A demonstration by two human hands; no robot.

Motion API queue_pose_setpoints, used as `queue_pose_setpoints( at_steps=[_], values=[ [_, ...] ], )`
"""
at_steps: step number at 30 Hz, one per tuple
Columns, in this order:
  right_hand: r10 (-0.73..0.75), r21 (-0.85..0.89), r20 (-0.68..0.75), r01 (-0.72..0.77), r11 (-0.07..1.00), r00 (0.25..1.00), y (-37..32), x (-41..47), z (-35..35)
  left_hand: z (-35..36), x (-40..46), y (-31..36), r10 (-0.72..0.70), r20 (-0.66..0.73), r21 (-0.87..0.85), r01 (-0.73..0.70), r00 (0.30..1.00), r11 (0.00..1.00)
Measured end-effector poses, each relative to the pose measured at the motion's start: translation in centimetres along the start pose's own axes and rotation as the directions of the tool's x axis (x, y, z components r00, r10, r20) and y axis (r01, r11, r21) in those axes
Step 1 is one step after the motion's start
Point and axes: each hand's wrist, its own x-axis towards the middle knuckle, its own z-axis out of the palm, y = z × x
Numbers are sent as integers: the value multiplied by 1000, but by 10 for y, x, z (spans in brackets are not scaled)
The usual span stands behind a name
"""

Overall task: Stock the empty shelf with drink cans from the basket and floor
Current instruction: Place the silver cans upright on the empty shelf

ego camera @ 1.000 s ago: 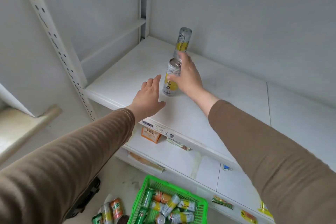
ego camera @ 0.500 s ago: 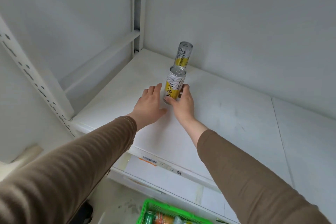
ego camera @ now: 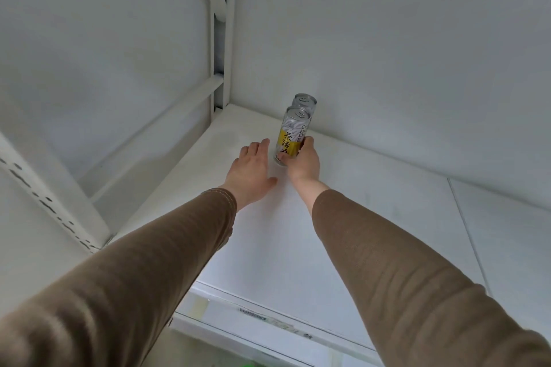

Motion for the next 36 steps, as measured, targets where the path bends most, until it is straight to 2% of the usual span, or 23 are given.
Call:
queue_pose_setpoints(
  at_steps=[14,20,26,32,36],
  values=[
    [46,-18,33,-46,999,998,-1,-20,-17,-2,-22,-8,2,32,-1,-2,999,1000],
    [-151,-245,125,178,953,981,16,-90,-49,-6,-65,4,4,12,22,-4,1000,1000],
    [-316,-327,160,352,877,935,47,-180,-83,3,-152,32,32,-83,76,-26,996,997],
    [-557,-366,187,584,725,809,96,-287,-118,27,-277,63,85,-172,144,-60,981,988],
    [-646,-335,244,688,644,724,135,-346,-132,55,-345,67,136,-174,178,-105,975,978]
  ],
)
